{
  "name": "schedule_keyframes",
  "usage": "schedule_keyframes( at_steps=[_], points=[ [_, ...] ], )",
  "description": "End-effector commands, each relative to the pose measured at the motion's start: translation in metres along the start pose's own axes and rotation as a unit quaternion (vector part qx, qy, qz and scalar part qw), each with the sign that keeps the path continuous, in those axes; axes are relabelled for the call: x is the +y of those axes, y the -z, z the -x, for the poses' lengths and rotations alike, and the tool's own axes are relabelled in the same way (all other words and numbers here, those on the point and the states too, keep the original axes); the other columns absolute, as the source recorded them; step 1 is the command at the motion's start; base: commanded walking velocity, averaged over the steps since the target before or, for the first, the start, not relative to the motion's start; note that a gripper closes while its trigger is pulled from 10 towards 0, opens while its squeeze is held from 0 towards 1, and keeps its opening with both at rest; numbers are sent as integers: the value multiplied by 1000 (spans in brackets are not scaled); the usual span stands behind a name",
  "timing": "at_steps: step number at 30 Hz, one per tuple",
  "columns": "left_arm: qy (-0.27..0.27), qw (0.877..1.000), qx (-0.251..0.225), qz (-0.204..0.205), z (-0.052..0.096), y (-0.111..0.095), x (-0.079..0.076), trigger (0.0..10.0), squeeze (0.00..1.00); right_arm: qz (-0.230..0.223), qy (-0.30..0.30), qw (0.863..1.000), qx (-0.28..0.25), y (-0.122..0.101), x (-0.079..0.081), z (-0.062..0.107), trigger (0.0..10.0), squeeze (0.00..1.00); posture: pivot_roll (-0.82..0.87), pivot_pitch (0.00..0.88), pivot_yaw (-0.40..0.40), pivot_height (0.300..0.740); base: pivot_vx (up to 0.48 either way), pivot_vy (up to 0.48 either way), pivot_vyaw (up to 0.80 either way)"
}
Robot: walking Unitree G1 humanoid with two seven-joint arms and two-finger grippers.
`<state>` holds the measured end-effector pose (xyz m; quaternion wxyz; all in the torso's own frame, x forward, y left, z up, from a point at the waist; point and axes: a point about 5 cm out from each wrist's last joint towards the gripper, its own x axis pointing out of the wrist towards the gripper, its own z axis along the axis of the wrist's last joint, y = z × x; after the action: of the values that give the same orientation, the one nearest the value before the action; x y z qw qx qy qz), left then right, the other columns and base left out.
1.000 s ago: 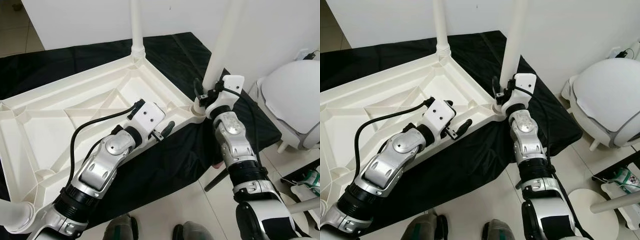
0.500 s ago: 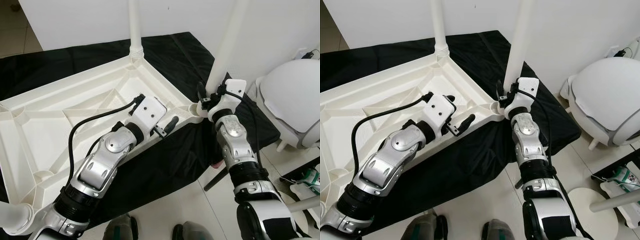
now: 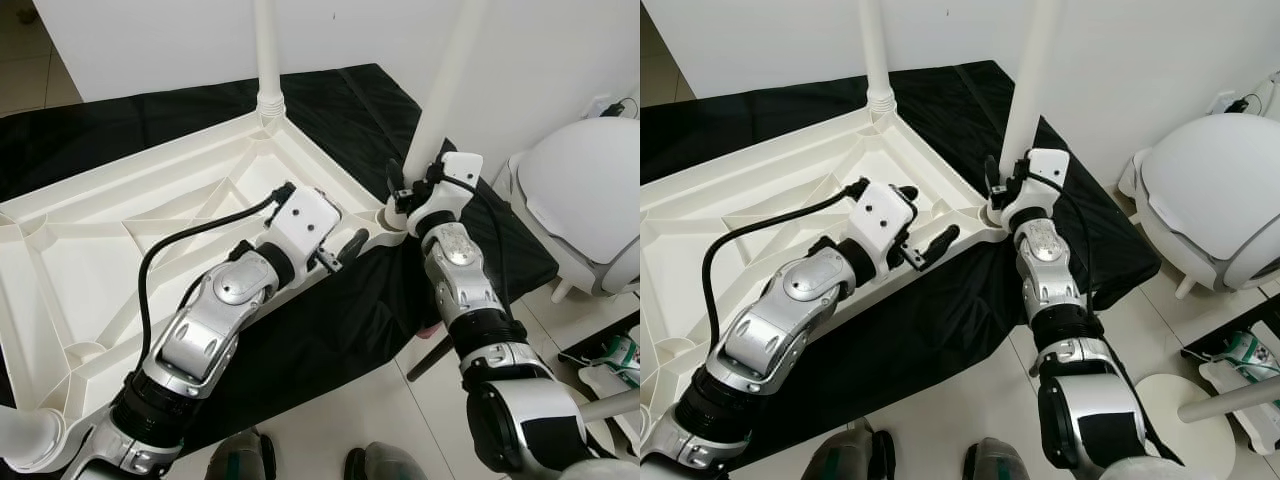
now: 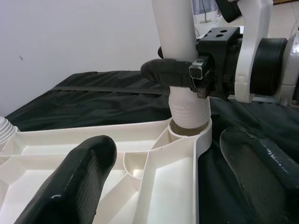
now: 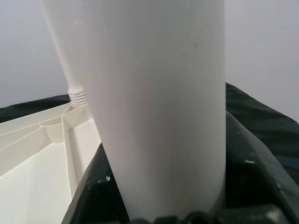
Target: Building children table
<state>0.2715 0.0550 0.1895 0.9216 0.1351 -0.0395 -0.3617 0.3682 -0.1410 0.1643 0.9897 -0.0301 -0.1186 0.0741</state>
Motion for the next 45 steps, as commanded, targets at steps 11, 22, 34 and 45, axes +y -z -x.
schedule_keyframes(
  at_steps=[11, 22, 34, 45],
  points=[
    [41, 999, -2, 6, 2, -4, -10, 10000, 0, 5, -57, 998, 13, 16, 17, 10, 10000, 0, 7, 39, -16, 740, 0, 0, 0],
    [46, 999, -2, 8, 4, -4, -12, 10000, 0, -7, -104, 994, 16, 24, 28, 17, 10000, 0, 10, 33, -18, 740, 0, 0, 0],
    [55, 998, -2, 18, 7, -4, -14, 10000, 0, -13, -120, 992, 23, 31, 20, 27, 10000, 0, 4, 26, -16, 740, 0, 0, 0],
    [64, 998, 0, 19, 9, -5, -16, 10000, 0, -67, -46, 992, 95, 42, 4, 20, 10000, 0, 6, 35, -10, 740, 0, 0, 0]
  ],
)
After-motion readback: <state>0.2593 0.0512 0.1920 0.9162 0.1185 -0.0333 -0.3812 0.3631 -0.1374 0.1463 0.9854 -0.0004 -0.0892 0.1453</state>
